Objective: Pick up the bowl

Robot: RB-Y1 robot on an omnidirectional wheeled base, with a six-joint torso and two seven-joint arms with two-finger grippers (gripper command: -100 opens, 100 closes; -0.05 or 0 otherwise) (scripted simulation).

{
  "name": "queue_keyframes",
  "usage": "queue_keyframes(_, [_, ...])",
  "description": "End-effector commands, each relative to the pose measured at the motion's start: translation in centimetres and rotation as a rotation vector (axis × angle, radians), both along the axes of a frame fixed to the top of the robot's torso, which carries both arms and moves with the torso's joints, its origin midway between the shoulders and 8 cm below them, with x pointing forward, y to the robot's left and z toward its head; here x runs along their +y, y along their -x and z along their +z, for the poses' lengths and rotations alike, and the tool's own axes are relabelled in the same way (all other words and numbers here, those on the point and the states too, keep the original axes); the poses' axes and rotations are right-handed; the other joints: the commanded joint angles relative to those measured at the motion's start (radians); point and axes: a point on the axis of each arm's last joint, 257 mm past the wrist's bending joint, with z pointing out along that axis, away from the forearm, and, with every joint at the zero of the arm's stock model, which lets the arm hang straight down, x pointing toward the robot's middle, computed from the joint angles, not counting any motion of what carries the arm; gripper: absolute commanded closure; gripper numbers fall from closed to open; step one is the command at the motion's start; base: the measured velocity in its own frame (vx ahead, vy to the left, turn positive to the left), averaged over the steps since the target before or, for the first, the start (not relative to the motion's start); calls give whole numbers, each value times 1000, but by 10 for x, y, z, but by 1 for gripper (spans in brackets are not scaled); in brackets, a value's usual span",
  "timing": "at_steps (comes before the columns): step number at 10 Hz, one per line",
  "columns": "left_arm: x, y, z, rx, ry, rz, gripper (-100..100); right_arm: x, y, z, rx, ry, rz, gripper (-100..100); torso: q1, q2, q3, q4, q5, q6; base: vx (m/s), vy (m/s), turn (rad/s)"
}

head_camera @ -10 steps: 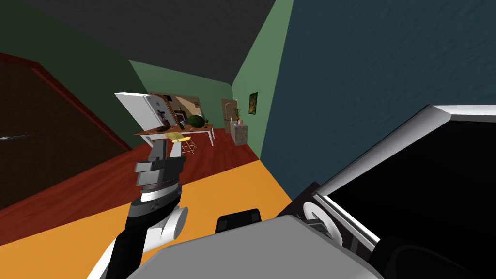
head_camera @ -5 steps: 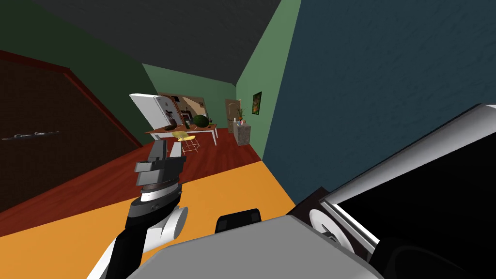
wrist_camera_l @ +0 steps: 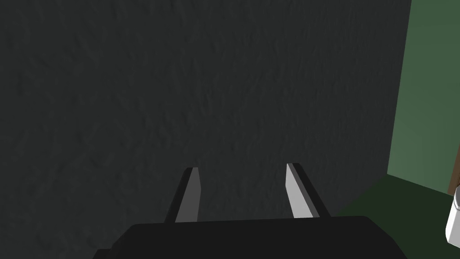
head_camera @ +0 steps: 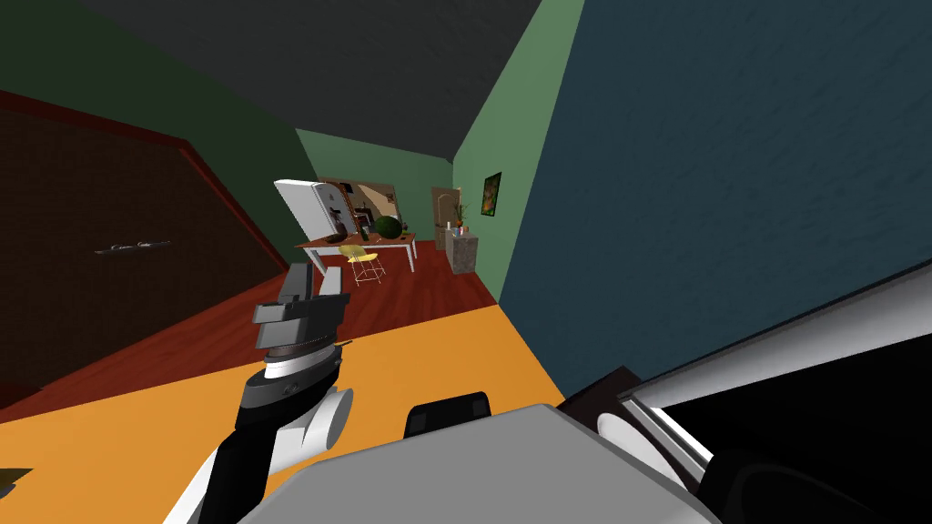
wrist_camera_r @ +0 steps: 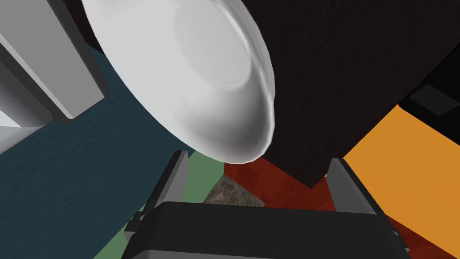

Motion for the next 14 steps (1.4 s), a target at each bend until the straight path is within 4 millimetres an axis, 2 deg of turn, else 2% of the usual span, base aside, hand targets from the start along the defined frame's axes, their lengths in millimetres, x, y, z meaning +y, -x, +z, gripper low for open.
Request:
queue_keyframes(1, [0, 0, 0, 0, 0, 0, 0, -5, 27, -8, 87, 36, 39, -100, 0, 0, 0, 0, 0, 0, 33, -11, 145])
queue_keyframes(2, [0, 0, 0, 0, 0, 0, 0, -8, 43, -10, 133, 53, 60, -100, -1, 0, 0, 0, 0, 0, 32, -16, 116])
queue_keyframes(3, [0, 0, 0, 0, 0, 0, 0, -8, 43, -10, 133, 53, 60, -100, -1, 0, 0, 0, 0, 0, 20, -9, 25])
queue_keyframes(5, [0, 0, 0, 0, 0, 0, 0, -10, 70, -15, 209, 75, 97, -100, 0, 1, 1, 0, 0, 0, 17, -11, 86])
queue_keyframes(7, [0, 0, 0, 0, 0, 0, 0, -9, 88, -19, 260, 81, 124, -100, -1, 1, 0, 0, 0, 0, 20, -24, 81])
queue_keyframes(8, [0, 0, 0, 0, 0, 0, 0, -7, 94, -21, 275, 79, 132, -100, -1, 1, 1, 0, 0, 0, 13, -33, 54])
queue_keyframes(9, [0, 0, 0, 0, 0, 0, 0, -9, 90, -16, 263, 81, 124, -100, -2, 1, 1, 0, 0, 0, 4, -16, 7])
queue_keyframes(10, [0, 0, 0, 0, 0, 0, 0, -9, 91, -16, 265, 81, 126, 0, -1, 2, 1, 0, 0, 0, 0, 0, 0])
queue_keyframes(11, [0, 0, 0, 0, 0, 0, 0, -14, 80, -25, 271, 66, 172, -100, 0, 2, 1, 1, 0, 0, -23, 53, -193])
queue_keyframes(14, [0, 0, 0, 0, 0, 0, 0, -27, 58, -40, 274, 62, 211, -100, 5, 4, 3, 1, 1, 1, -33, 70, -143])
